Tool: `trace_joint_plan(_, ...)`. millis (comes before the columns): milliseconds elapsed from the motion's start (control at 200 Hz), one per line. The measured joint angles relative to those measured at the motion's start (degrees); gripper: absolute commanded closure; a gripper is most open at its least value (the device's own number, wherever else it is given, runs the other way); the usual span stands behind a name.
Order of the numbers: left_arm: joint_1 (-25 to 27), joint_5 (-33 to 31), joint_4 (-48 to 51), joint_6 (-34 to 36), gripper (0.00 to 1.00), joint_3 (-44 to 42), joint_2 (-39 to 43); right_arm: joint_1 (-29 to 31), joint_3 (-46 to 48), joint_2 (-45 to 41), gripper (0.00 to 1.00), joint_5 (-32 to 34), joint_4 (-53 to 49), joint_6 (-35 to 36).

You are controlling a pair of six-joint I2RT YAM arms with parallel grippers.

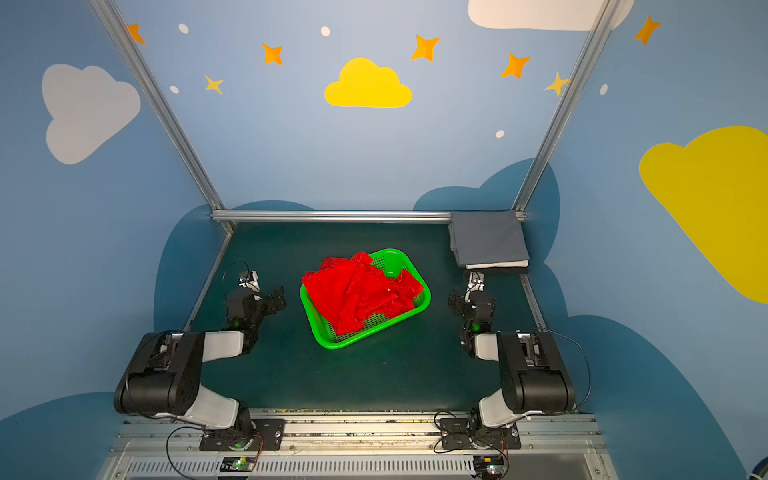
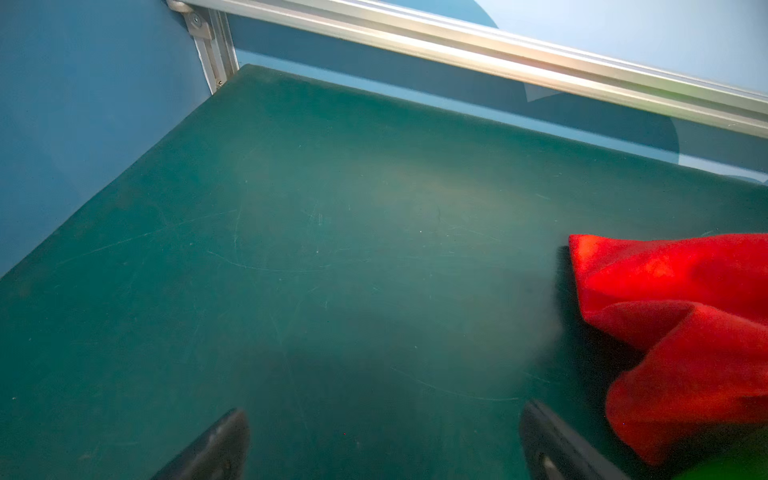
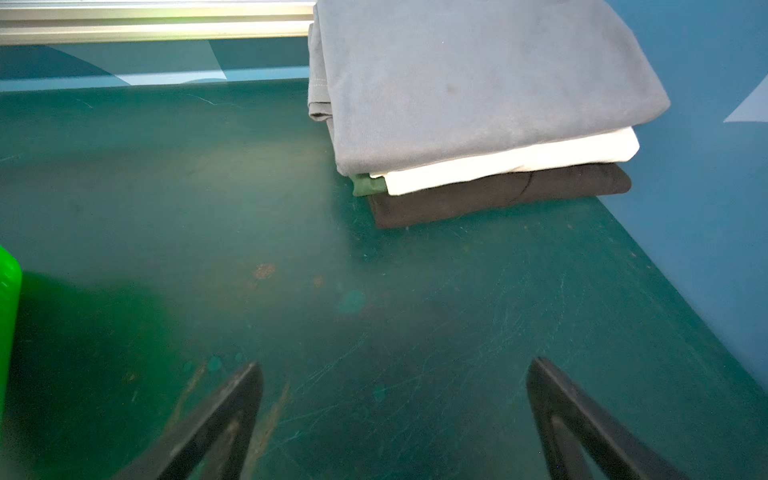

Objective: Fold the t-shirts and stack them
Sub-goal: 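Reach the right gripper into the green basket and grasp the red t-shirt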

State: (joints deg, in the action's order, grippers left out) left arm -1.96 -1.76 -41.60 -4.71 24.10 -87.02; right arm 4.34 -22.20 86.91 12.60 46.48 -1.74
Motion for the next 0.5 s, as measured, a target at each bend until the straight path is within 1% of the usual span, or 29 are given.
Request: trace_joint_plan(501, -0.4, 1.1, 0.0, 0.0, 0.00, 0.0, 0.0, -0.2, 0.0, 0.0, 0.02, 0.0, 0.0, -0.5)
